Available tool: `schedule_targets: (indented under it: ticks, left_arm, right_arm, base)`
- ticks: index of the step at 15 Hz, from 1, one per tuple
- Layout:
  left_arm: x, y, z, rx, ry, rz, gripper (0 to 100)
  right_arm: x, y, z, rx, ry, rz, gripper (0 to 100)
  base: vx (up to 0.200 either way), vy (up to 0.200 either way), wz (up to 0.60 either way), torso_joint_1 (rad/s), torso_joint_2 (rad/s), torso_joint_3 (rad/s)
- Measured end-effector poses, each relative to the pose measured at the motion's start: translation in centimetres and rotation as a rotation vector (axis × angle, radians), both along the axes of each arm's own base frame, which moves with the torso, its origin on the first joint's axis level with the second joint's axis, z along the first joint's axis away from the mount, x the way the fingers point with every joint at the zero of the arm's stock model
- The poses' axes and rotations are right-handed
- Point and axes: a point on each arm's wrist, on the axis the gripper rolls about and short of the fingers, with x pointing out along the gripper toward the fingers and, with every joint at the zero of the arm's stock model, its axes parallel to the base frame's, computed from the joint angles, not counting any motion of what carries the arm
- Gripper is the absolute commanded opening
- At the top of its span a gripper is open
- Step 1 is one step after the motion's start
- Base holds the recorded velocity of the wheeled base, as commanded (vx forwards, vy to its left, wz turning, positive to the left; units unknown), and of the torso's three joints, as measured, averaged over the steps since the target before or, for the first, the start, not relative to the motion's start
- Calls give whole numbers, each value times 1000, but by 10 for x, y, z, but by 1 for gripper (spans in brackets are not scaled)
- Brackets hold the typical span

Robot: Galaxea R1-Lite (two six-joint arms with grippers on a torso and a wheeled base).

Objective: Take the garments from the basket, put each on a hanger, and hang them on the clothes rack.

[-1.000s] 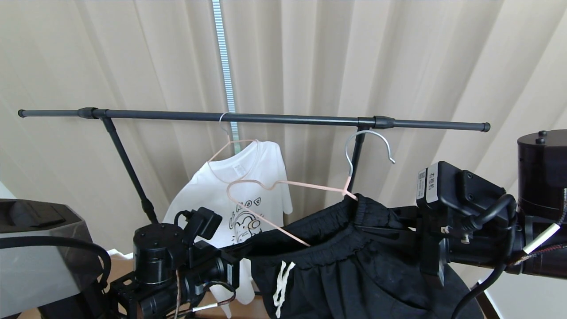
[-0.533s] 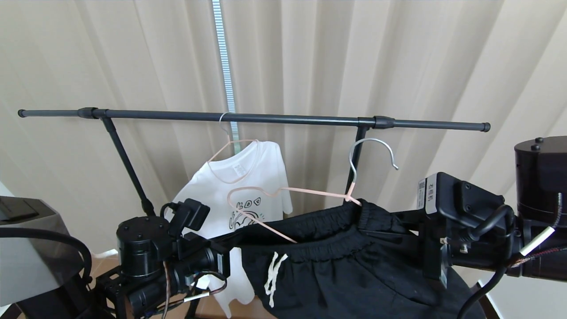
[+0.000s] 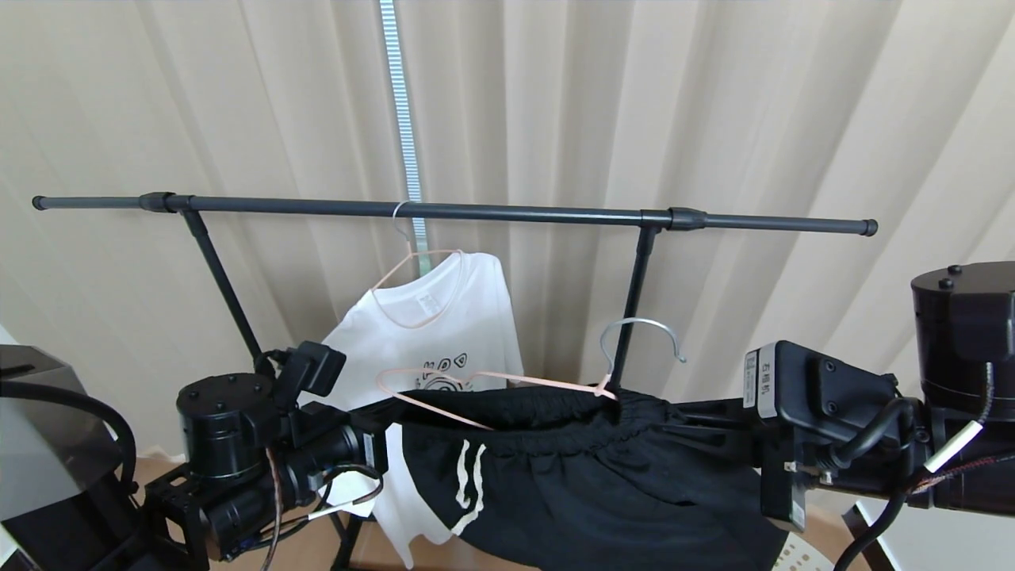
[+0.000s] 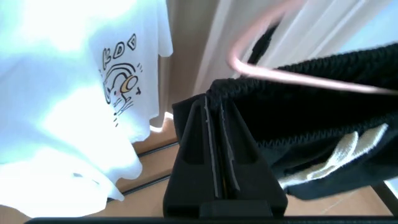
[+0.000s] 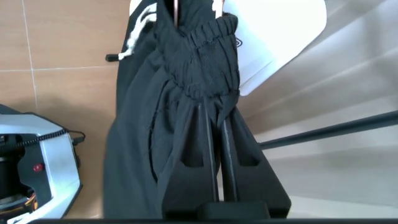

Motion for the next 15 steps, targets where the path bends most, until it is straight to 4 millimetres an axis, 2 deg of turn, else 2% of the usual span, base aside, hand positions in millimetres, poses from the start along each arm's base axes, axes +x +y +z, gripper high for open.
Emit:
schedule_targets:
  ticks: [15]
  left_arm:
    - [-7, 7, 22, -24, -73, 13, 0]
  right_arm:
    - [7, 3, -9, -24, 32, -6, 0]
  base:
    - [0, 0, 0, 0, 0, 0]
